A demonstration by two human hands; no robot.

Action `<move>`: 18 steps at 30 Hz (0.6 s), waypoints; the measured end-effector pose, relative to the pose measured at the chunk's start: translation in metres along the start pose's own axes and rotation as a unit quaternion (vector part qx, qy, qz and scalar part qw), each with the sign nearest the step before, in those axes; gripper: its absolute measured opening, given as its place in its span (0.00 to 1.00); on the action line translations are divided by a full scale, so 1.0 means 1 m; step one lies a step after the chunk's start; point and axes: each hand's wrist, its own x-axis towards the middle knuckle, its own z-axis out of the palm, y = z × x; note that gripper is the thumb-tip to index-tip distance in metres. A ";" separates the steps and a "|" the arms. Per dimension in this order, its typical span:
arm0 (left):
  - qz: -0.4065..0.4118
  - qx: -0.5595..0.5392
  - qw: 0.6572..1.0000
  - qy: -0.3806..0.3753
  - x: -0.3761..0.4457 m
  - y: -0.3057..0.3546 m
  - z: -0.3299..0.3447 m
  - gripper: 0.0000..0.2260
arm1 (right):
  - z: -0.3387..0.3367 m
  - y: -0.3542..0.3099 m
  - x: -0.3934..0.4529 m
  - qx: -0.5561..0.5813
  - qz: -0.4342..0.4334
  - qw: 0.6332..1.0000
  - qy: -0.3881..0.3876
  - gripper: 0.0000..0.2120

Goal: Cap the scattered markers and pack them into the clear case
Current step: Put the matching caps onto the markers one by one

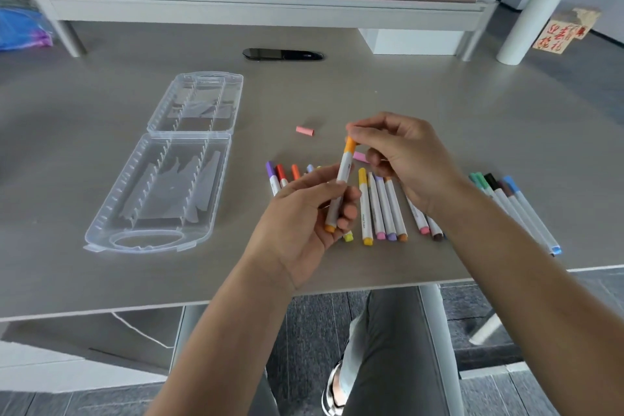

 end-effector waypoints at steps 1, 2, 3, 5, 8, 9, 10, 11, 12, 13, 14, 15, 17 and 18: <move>0.002 -0.004 1.000 0.004 0.000 -0.001 0.001 0.12 | 0.001 0.002 -0.002 0.004 0.000 1.000 0.009 0.02; 0.003 -0.001 1.000 0.008 0.001 -0.002 0.001 0.11 | 0.002 0.003 -0.004 0.003 -0.001 1.000 0.020 0.02; 0.004 0.008 1.000 0.014 0.001 -0.003 0.002 0.10 | 0.003 0.004 -0.006 0.002 -0.002 0.999 0.031 0.02; 0.004 0.028 0.999 0.027 0.001 -0.005 0.003 0.09 | 0.002 0.006 -0.011 0.003 0.001 0.999 0.045 0.02; 0.000 0.036 0.999 0.041 -0.002 -0.008 0.005 0.10 | 0.001 0.009 -0.017 0.011 0.015 0.999 0.043 0.02; 0.000 0.033 0.998 0.045 -0.003 -0.010 0.006 0.10 | 0.002 0.010 -0.019 0.013 0.016 0.999 0.044 0.02; 0.002 0.029 0.998 0.048 -0.004 -0.011 0.007 0.10 | 0.003 0.010 -0.020 0.010 0.015 0.999 0.049 0.02; 0.006 0.027 0.998 0.049 -0.005 -0.012 0.009 0.10 | 0.004 0.010 -0.021 0.005 0.012 0.998 0.053 0.03; 0.015 0.028 0.998 0.047 -0.005 -0.013 0.010 0.10 | 0.005 0.009 -0.021 0.001 0.007 0.998 0.056 0.04; 0.027 0.032 0.998 0.044 -0.004 -0.013 0.012 0.09 | 0.006 0.008 -0.020 -0.003 0.003 0.998 0.055 0.04; 0.040 0.041 0.997 0.045 -0.004 -0.013 0.013 0.08 | 0.006 0.005 -0.019 -0.012 0.000 0.999 0.050 0.04; 0.054 0.051 0.996 0.046 -0.004 -0.012 0.013 0.09 | 0.006 0.003 -0.017 -0.022 0.001 0.999 0.040 0.05; 0.073 0.065 0.994 0.041 -0.007 -0.009 0.012 0.09 | 0.005 -0.002 -0.011 -0.026 0.017 0.999 0.008 0.06; 0.077 0.064 0.994 0.036 -0.009 -0.008 0.010 0.08 | 0.004 -0.004 -0.007 -0.016 0.030 0.999 -0.005 0.07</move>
